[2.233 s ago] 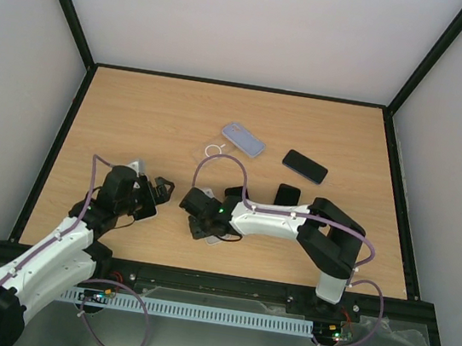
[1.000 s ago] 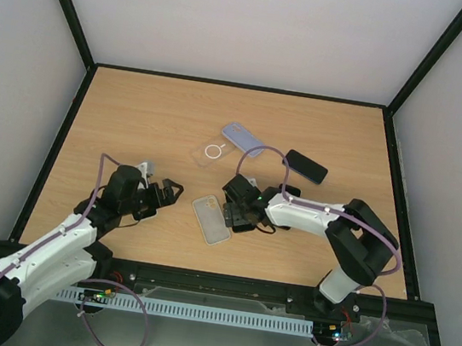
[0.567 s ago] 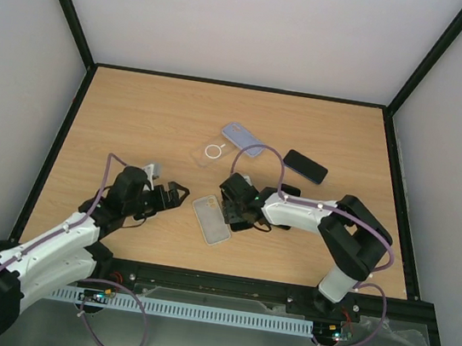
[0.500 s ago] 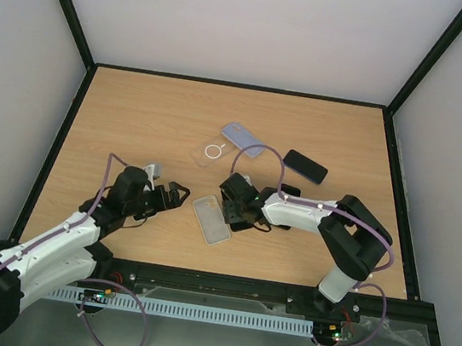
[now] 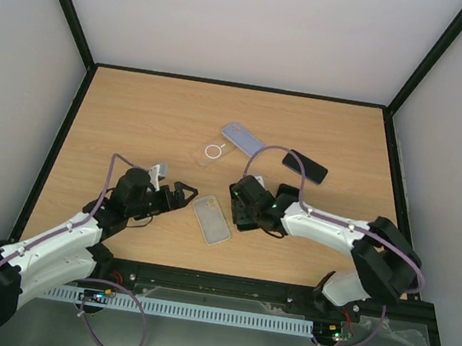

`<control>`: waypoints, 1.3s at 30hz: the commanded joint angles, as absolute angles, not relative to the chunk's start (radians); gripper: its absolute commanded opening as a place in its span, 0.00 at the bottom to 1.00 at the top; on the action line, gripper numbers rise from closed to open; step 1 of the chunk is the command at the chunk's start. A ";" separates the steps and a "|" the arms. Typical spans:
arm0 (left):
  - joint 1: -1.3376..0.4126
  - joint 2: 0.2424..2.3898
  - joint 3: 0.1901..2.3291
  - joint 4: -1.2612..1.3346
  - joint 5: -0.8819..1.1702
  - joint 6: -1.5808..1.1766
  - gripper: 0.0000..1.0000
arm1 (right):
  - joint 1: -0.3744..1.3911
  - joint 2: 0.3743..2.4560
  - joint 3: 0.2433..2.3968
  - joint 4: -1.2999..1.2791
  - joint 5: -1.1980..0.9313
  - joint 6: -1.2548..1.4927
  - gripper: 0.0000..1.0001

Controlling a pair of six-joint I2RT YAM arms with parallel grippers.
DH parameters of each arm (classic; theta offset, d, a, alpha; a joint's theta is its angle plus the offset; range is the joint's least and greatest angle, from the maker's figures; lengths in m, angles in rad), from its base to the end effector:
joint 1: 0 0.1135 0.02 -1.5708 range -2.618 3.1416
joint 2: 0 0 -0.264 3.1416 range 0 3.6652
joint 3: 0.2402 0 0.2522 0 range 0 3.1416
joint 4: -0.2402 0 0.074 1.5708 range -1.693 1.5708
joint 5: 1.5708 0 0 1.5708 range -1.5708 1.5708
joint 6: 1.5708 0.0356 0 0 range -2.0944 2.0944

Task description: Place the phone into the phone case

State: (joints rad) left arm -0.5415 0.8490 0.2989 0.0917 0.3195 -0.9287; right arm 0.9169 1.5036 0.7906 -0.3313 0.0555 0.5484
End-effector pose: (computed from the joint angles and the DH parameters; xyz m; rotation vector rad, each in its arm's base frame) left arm 0.1506 -0.1036 0.1870 -0.2098 2.2314 -1.1963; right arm 0.1730 0.2225 0.1673 -0.4716 2.6401 0.4281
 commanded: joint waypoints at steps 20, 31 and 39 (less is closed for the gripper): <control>-0.693 0.979 0.265 0.418 0.303 -1.108 0.85 | 1.154 1.259 0.686 -0.019 0.104 0.680 0.55; -0.764 1.118 0.318 0.501 0.301 -1.100 0.38 | 1.181 1.248 0.635 0.064 0.096 0.710 0.55; -0.781 1.164 0.336 0.557 0.320 -1.082 0.10 | 1.181 1.215 0.586 0.132 0.089 0.723 0.56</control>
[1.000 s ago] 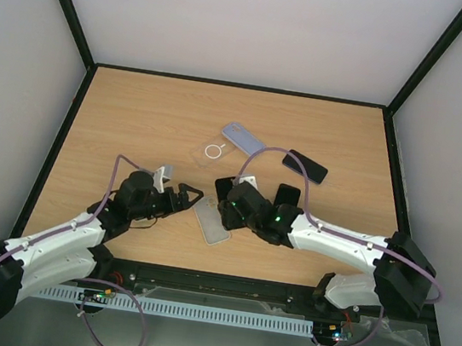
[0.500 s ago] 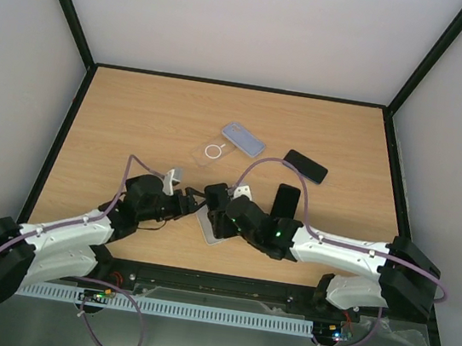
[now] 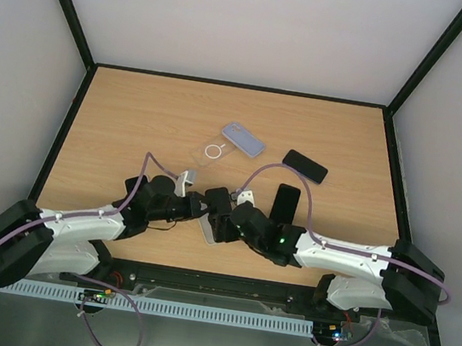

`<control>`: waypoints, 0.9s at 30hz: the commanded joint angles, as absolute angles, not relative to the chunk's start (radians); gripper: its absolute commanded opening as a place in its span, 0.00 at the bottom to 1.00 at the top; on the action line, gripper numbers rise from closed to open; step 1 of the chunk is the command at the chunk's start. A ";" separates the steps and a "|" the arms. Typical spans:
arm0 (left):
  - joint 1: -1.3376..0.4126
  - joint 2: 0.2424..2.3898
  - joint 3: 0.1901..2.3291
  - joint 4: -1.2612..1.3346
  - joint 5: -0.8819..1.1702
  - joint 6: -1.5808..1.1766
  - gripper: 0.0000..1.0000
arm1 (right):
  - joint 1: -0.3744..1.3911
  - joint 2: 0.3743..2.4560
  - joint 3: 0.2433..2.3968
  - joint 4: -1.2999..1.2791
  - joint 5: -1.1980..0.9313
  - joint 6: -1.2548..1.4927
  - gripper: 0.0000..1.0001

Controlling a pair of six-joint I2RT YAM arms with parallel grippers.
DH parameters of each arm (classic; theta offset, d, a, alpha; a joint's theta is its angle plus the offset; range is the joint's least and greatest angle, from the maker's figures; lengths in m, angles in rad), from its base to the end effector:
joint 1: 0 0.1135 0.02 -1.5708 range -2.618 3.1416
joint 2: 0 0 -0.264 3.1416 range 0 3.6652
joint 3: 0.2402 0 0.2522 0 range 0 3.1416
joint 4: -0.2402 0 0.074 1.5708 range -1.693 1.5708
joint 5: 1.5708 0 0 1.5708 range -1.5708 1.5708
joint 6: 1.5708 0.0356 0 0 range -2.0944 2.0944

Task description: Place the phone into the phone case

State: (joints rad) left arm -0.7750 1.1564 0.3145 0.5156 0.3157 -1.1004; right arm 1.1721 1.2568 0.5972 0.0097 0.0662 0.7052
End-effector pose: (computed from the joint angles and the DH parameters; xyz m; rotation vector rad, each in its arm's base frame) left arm 0.1521 -0.1645 0.1778 -0.1084 2.2106 -1.4788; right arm 0.1016 0.2350 0.1956 -0.5153 2.3372 0.9108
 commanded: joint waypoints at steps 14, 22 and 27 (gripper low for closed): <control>-0.763 0.934 0.281 0.511 0.273 -1.029 0.03 | 1.142 1.072 0.485 0.255 -0.042 0.719 0.97; -0.691 0.739 0.165 0.615 0.347 -1.112 0.03 | 1.027 0.905 0.340 0.429 -0.294 0.763 0.92; -0.675 0.664 0.112 0.720 0.390 -1.164 0.03 | 1.001 0.887 0.310 0.501 -0.384 0.782 0.86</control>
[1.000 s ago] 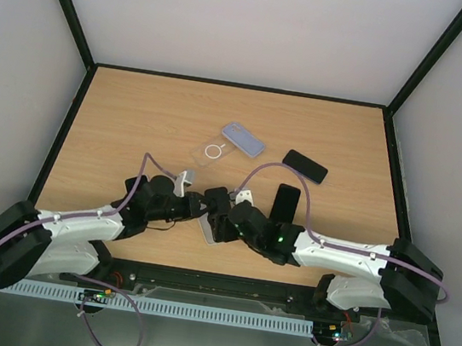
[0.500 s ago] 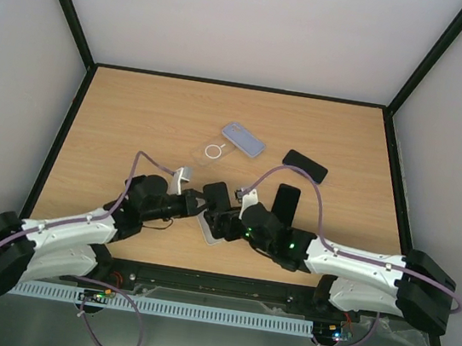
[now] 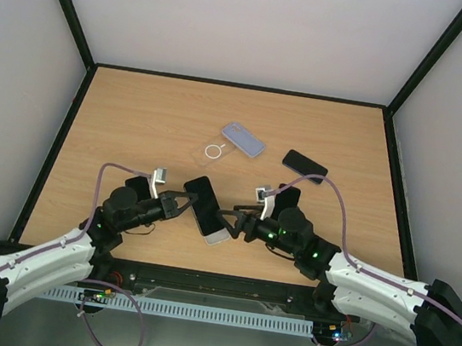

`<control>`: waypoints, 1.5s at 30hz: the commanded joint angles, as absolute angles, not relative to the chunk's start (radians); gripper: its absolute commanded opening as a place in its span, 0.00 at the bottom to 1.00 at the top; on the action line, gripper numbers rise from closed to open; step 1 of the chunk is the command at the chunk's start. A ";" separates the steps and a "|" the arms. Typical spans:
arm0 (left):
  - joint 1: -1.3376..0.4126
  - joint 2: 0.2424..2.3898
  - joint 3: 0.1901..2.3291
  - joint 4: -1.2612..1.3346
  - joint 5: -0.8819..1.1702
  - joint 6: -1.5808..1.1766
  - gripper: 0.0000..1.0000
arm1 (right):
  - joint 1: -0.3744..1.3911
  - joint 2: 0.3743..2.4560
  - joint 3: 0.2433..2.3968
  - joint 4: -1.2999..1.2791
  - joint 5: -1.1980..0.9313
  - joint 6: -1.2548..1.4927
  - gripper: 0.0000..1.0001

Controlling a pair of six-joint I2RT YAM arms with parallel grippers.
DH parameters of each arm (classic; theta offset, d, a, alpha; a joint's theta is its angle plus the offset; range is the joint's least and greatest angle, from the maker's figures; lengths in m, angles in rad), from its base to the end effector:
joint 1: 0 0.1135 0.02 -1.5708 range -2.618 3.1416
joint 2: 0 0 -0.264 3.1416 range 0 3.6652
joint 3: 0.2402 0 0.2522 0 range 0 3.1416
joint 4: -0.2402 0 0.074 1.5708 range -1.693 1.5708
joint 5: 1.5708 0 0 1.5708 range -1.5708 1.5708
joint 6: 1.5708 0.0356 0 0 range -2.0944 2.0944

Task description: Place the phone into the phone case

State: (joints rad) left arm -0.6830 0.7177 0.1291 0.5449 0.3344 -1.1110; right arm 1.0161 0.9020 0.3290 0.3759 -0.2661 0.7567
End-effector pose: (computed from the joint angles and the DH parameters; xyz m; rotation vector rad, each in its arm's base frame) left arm 0.1212 -0.1136 0.1963 -0.1014 1.8831 -1.5887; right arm 0.0979 0.1757 0.2170 -0.4803 1.9709 1.4519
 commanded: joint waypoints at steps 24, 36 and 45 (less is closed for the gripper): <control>-0.676 0.669 0.054 0.956 0.480 -1.224 0.06 | 0.988 0.991 0.272 0.787 -0.546 0.872 0.02; -0.677 0.637 0.136 0.484 0.300 -1.095 0.50 | 0.930 0.954 0.310 0.564 -0.510 0.798 0.02; -0.683 0.705 0.194 0.285 0.200 -1.069 0.73 | 0.857 0.987 0.363 0.329 -0.463 0.716 0.02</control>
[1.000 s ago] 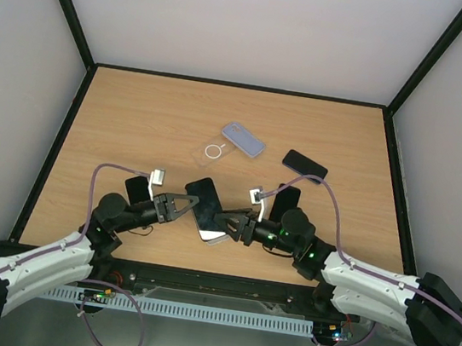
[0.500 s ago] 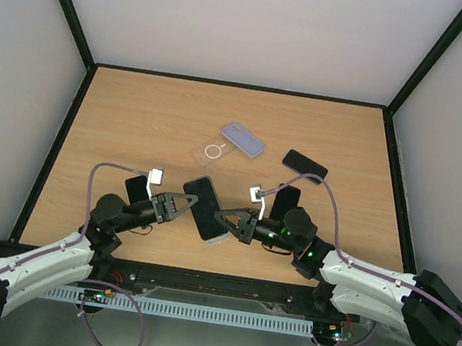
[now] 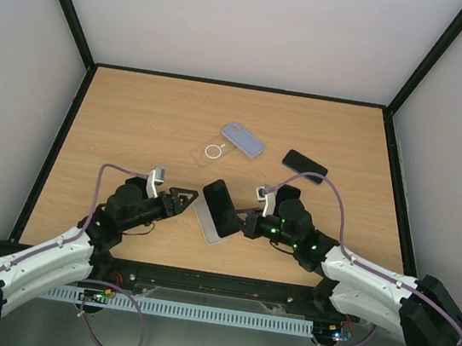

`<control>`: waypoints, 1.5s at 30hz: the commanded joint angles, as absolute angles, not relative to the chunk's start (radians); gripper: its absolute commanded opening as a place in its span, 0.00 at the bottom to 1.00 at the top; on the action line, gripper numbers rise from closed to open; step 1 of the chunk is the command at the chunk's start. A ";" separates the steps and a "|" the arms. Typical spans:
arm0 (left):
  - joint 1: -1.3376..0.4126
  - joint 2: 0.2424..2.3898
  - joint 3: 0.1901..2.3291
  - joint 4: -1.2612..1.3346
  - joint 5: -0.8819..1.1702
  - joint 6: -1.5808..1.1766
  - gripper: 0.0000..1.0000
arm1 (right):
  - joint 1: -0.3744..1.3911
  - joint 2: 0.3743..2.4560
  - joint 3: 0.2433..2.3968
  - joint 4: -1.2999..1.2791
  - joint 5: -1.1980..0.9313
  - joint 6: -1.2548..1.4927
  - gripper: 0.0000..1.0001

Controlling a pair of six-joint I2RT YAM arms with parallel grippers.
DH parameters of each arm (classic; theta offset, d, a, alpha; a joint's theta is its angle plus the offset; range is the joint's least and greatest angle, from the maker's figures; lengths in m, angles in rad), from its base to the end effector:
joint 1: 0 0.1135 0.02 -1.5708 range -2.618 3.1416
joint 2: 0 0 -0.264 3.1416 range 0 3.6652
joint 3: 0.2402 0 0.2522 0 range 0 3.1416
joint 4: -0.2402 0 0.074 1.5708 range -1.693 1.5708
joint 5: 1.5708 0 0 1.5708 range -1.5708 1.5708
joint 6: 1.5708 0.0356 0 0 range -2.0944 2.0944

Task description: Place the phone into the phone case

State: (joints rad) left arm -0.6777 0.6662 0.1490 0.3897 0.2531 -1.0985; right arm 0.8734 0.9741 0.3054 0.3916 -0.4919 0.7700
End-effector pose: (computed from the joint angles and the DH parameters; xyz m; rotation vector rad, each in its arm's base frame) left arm 0.1211 -0.1089 0.1939 -0.1926 1.9410 -1.4791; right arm 0.1171 0.1660 0.1983 -0.5064 2.0776 1.5212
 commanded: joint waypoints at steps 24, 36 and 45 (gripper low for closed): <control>-0.755 1.165 0.245 0.401 0.163 -1.091 0.89 | 0.853 1.379 0.443 0.449 -0.525 0.806 0.02; -0.797 1.304 0.266 0.509 0.189 -1.114 0.88 | 0.853 1.425 0.415 0.510 -0.452 0.925 0.02; -0.836 1.383 0.290 0.568 0.211 -1.134 0.86 | 0.861 1.485 0.375 0.604 -0.418 1.023 0.02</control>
State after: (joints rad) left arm -0.8162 1.3502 0.2733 0.5541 0.1944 -1.1221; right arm 0.8566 1.4570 0.3969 0.5220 -0.4603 0.9642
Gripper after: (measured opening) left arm 0.863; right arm 0.055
